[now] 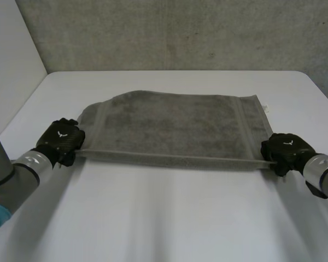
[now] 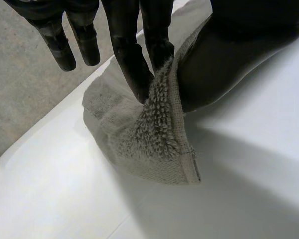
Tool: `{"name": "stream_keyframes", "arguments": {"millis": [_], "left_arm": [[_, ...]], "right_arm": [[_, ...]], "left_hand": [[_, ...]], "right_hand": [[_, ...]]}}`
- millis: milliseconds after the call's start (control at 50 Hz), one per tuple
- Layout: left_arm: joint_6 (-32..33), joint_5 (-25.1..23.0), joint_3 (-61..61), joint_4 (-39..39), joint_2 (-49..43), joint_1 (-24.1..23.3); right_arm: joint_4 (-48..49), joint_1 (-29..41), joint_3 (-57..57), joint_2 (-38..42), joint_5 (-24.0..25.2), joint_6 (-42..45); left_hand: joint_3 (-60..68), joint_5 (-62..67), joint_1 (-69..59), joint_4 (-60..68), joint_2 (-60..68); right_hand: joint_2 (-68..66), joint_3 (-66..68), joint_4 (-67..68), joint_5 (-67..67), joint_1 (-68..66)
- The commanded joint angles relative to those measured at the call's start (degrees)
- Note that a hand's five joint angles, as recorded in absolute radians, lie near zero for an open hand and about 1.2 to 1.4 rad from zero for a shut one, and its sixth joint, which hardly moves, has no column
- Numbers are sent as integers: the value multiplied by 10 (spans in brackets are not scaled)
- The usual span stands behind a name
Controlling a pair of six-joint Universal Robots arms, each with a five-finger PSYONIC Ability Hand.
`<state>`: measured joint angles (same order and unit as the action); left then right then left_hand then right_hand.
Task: Fold the towel.
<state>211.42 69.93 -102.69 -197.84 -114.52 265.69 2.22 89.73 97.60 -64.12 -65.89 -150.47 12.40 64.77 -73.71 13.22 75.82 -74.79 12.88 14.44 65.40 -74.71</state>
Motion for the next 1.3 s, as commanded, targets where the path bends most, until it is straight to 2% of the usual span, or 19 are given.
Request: {"name": "stream_keyframes", "arguments": {"millis": [20, 120, 200, 300, 540, 640, 700, 740, 780, 800, 840, 860, 900, 960, 1000, 1080, 1140, 1220, 1300], "left_arm": [[-42, -6, -6, 107, 118, -6], [-94, -6, -5, 142, 201, -2], [-123, -5, -1, 163, 258, 5], [-126, -6, -1, 196, 295, 18], [-128, -6, 19, 219, 304, 20], [-128, -8, 50, 215, 288, 22], [-127, -7, 86, 205, 244, 17], [-130, -6, 110, 193, 218, 11], [-130, 1, 178, 166, 157, 0], [-130, 1, 178, 166, 156, 0], [-135, 12, 268, 149, 102, -18], [-135, 12, 268, 149, 102, -18], [-133, 19, 314, 145, 85, -31], [-139, 34, 386, 142, 84, -47], [-144, 34, 413, 123, 103, -61], [-161, 31, 398, 77, 156, -56], [-181, 18, 357, 44, 172, -52], [-183, -15, 302, 39, 162, -39], [-181, -49, 197, 44, 160, 3]], "right_arm": [[-150, -45, -15, -119, 118, 47], [-193, -81, -35, -196, 160, 60], [-207, -99, -50, -227, 167, 60], [-228, -105, -76, -249, 169, 67], [-256, -127, -114, -264, 172, 109], [-249, -122, -117, -254, 173, 111], [-233, -106, -145, -225, 169, 110], [-216, -86, -174, -192, 163, 108], [-178, -34, -253, -126, 128, 105], [-178, -34, -254, -126, 128, 105], [-152, 9, -363, -78, 67, 105], [-152, 9, -363, -78, 67, 105], [-130, 44, -485, -42, 18, 97], [-120, 59, -531, -34, 3, 84], [-94, 72, -569, -42, 2, 32], [-65, 67, -552, -70, 22, -29], [-54, 57, -489, -98, 56, -61], [-36, 15, -360, -128, 96, -45], [-32, -3, -283, -142, 104, -19]], "left_hand": [[-24, 52, -63, -32, 42], [-24, 52, -63, -32, 42], [-24, 52, -63, -32, 42], [-24, 52, -63, -32, 42], [-24, 52, -63, -32, 42], [-24, 52, -63, -32, 42], [-24, 52, -63, -32, 42], [-24, 52, -63, -32, 42], [-24, 52, -63, -32, 42], [-24, 52, -63, -32, 42], [-24, 52, -63, -32, 42], [-24, 52, -63, -32, 42], [-24, 52, -63, -32, 42], [-24, 52, -63, -32, 42], [-24, 52, -63, -32, 42], [-24, 52, -63, -32, 42], [-24, 52, -63, -32, 42], [-24, 52, -63, -32, 42], [-24, 52, -63, -32, 42]], "right_hand": [[-52, -29, -44, 46, -53], [-52, -29, -44, 46, -53], [-52, -29, -44, 46, -53], [-52, -29, -44, 46, -53], [-52, -29, -44, 46, -53], [-52, -29, -44, 46, -53], [-52, -29, -44, 46, -53], [-52, -29, -44, 46, -53], [-52, -29, -44, 46, -53], [-52, -29, -44, 46, -53], [-52, -29, -44, 46, -53], [-52, -29, -44, 46, -53], [-52, -29, -44, 46, -53], [-52, -29, -44, 46, -53], [-52, -29, -44, 46, -53], [-52, -29, -44, 46, -53], [-52, -29, -44, 46, -53], [-52, -29, -44, 46, -53], [-52, -29, -44, 46, -53]]}}
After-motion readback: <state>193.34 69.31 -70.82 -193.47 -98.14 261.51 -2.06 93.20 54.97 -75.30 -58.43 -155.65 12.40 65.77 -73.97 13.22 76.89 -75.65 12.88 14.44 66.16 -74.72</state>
